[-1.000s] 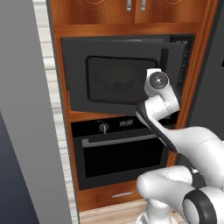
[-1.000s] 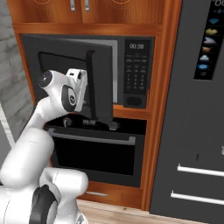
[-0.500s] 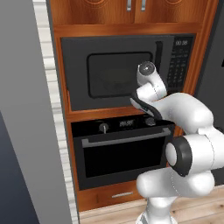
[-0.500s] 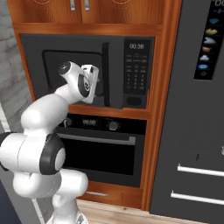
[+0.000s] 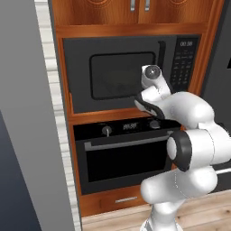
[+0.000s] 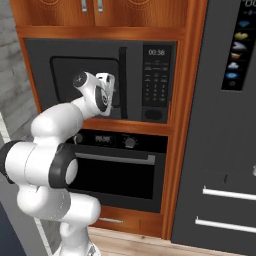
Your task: Pick the eggplant from the sink and place it in the bowl. Then pick the bowl and place it in the microwave. Then close the microwave door and press the start button.
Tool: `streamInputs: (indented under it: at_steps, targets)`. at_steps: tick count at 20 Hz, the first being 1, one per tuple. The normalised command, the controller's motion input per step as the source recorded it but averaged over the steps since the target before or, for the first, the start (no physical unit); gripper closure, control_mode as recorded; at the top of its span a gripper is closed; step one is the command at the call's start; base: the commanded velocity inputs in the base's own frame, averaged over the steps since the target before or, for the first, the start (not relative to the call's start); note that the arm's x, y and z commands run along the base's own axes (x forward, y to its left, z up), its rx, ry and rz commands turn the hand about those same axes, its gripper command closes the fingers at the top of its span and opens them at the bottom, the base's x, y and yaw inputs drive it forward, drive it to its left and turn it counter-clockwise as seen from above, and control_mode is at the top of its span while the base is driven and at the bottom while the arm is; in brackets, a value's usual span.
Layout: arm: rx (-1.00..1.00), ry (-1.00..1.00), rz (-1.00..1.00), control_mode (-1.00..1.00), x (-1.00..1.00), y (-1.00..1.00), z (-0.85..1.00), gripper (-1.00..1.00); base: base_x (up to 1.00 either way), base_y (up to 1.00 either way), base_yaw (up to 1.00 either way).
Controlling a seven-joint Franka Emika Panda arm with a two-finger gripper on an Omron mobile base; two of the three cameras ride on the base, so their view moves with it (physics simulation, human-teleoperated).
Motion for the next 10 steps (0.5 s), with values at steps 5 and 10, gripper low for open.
streamInputs:
  at_steps: [5, 10]
  targets:
    - [-0.03, -0.05, 0.03, -1.00, -0.65, 0.09, 0.18, -1.00, 0.00, 0.00, 0.00]
    - [0.11, 0.01, 0.16, -1.00, -1.00, -0.27, 0.45, -1.00, 0.00, 0.00, 0.00]
